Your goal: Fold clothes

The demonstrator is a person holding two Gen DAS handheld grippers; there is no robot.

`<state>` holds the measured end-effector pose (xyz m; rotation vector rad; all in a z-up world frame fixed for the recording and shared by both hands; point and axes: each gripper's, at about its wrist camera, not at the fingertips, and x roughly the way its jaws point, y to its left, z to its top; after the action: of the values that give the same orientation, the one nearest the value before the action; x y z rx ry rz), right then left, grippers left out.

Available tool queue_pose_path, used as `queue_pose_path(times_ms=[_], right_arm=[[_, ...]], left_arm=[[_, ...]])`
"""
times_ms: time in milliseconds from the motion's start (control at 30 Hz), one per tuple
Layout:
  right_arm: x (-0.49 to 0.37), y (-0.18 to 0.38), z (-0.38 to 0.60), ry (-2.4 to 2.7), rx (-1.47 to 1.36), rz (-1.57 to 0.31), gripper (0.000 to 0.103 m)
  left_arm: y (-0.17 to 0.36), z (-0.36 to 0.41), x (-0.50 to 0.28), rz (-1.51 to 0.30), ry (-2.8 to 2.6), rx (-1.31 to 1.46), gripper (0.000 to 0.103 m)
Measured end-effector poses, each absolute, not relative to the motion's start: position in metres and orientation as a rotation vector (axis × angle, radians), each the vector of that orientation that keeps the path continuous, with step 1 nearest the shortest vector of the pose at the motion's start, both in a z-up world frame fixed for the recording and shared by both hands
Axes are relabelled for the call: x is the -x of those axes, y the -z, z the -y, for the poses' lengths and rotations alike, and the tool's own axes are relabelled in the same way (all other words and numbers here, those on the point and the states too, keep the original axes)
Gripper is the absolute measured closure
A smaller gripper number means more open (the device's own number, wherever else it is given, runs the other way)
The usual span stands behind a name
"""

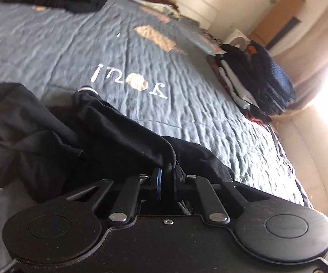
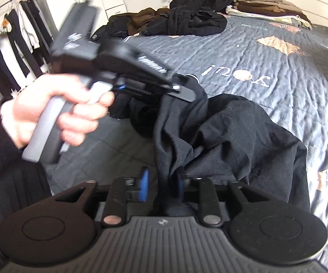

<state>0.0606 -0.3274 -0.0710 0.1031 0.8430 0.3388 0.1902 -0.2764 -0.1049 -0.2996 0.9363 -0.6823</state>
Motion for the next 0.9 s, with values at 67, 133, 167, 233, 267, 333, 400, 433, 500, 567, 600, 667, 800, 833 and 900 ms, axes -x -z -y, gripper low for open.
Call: queue_pose_path(times_ms=[67,133,167,233,267,333,400,433,500,567,600,667,800,833,900], right_arm=[[-0.058,0.063,0.335,-0.355,-0.132,-0.836,0.062],[-0.057,0.052,0.345,-0.372,-0.162,-0.817,0.056],[-0.056,0.046,0.349,-0.381,-0.176,-0.806,0.055],[-0.055,0.033,0.358,-0.407,-0.2,-0.784,0.05],[-0.055,0.026,0.361,-0.43,-0.21,-0.774,0.048],[-0.058,0.013,0.365,-0.448,-0.194,-0.743,0.039],[-0.069,0.004,0.366,-0.424,-0.128,-0.72,0.035],[-0.077,0.001,0.366,-0.405,-0.091,-0.713,0.034],[-0.099,0.001,0.365,-0.382,-0.039,-0.728,0.034],[-0.123,0.004,0.361,-0.371,0.003,-0.756,0.033],[-0.136,0.007,0.358,-0.375,0.019,-0.771,0.033],[-0.16,0.013,0.351,-0.384,0.052,-0.801,0.033],[-0.194,0.036,0.338,-0.375,0.085,-0.876,0.033],[-0.196,0.04,0.337,-0.372,0.082,-0.885,0.033],[-0.195,0.046,0.336,-0.373,0.061,-0.893,0.033]], left_arm=[[0.098,0.261,-0.178,-0.929,0.702,0.301,0.094],[0.093,0.244,-0.164,-0.929,0.718,0.303,0.095],[0.092,0.237,-0.156,-0.932,0.725,0.301,0.095],[0.091,0.224,-0.14,-0.941,0.734,0.296,0.095],[0.091,0.219,-0.133,-0.944,0.737,0.294,0.095],[0.09,0.214,-0.119,-0.947,0.749,0.291,0.095],[0.089,0.21,-0.105,-0.95,0.761,0.281,0.095],[0.089,0.209,-0.098,-0.954,0.767,0.278,0.095],[0.09,0.207,-0.085,-0.967,0.777,0.269,0.095],[0.095,0.207,-0.073,-0.986,0.779,0.267,0.095],[0.098,0.207,-0.068,-0.994,0.772,0.26,0.095],[0.107,0.207,-0.062,-1.01,0.749,0.249,0.095],[0.121,0.201,-0.065,-1.053,0.682,0.263,0.091],[0.121,0.198,-0.067,-1.054,0.666,0.271,0.084],[0.119,0.19,-0.074,-1.042,0.64,0.312,0.073]])
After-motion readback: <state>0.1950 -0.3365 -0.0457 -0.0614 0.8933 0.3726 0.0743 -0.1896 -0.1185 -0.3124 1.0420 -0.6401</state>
